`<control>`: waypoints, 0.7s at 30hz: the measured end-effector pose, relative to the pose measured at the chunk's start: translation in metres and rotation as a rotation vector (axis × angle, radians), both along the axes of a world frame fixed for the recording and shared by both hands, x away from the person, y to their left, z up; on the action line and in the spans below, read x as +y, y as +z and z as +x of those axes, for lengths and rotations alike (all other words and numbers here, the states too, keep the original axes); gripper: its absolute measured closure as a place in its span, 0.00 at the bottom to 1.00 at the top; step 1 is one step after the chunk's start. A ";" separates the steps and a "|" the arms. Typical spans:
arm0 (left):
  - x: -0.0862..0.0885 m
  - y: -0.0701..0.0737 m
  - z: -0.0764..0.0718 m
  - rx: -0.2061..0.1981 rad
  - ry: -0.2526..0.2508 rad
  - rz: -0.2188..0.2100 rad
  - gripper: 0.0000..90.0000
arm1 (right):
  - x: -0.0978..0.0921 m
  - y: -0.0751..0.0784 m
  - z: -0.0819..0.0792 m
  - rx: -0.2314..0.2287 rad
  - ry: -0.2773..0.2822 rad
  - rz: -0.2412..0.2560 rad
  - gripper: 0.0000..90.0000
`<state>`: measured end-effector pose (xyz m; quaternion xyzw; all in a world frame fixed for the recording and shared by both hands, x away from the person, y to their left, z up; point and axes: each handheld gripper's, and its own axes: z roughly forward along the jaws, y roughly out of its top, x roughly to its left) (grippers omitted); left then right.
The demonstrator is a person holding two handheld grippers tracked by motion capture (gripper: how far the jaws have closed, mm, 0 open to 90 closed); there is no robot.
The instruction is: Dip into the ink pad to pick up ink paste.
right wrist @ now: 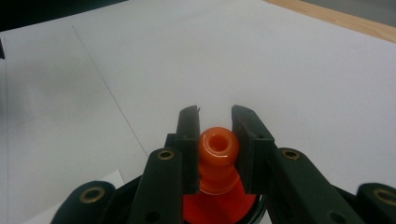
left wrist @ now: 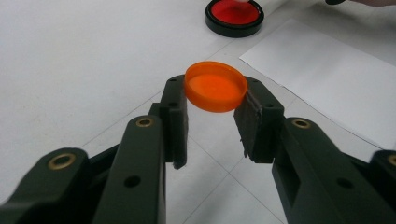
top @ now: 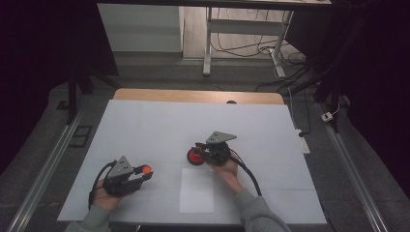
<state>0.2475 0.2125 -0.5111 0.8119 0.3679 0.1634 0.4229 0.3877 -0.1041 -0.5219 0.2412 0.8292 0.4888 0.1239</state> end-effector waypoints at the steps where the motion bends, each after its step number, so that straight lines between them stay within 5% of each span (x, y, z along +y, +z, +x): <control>1: 0.000 0.000 0.000 0.000 0.001 0.000 0.72 | 0.001 -0.001 0.000 0.001 0.002 0.003 0.80; 21: 0.000 -0.001 0.000 0.003 0.000 0.004 0.72 | 0.005 -0.012 0.000 -0.011 -0.006 -0.039 0.81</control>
